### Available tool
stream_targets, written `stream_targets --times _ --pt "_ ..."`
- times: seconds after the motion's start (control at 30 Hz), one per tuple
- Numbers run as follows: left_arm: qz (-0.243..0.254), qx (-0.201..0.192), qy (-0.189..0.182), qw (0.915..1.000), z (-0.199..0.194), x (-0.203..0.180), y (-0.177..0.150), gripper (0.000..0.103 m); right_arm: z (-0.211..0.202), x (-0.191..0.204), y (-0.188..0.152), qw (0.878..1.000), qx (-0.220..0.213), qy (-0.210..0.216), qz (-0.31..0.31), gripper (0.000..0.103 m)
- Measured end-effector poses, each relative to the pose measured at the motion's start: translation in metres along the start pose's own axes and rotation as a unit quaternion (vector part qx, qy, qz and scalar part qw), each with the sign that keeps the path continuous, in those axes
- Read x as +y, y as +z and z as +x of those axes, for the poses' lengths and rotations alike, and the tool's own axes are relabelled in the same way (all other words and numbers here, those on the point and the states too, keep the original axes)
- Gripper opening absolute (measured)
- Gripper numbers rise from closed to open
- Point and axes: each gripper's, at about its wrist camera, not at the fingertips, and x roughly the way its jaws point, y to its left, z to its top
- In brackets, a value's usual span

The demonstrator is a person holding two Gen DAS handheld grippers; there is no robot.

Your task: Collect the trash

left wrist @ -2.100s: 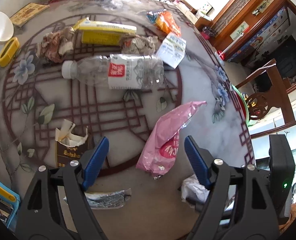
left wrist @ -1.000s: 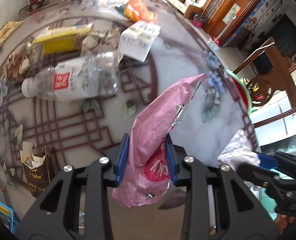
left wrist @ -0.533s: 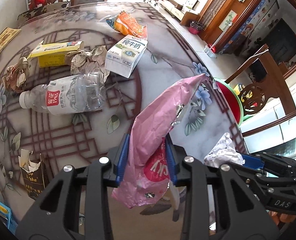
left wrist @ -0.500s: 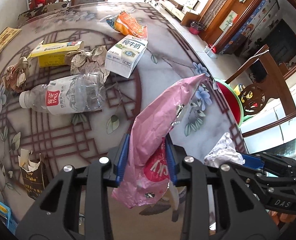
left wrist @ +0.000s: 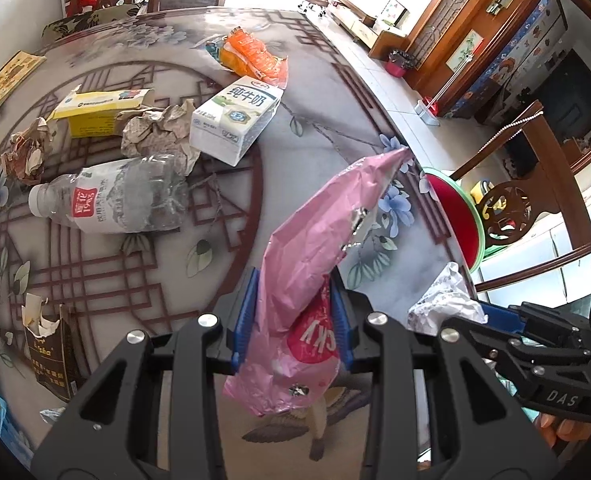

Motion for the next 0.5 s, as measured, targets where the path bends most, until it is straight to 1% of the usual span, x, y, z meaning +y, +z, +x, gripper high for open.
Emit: stream_targets --times 0.27,0.5 --pt "-0.003 0.000 0.010 0.9999 0.005 -0.014 0.003 0.033 -0.002 -0.015 0.006 1.000 0.003 0.011 -0.006 0.039" --pt "-0.009 0.001 0.022 0.9997 0.007 -0.018 0.004 0.033 0.001 -0.023 0.013 1.000 0.009 0.022 -0.013 0.039"
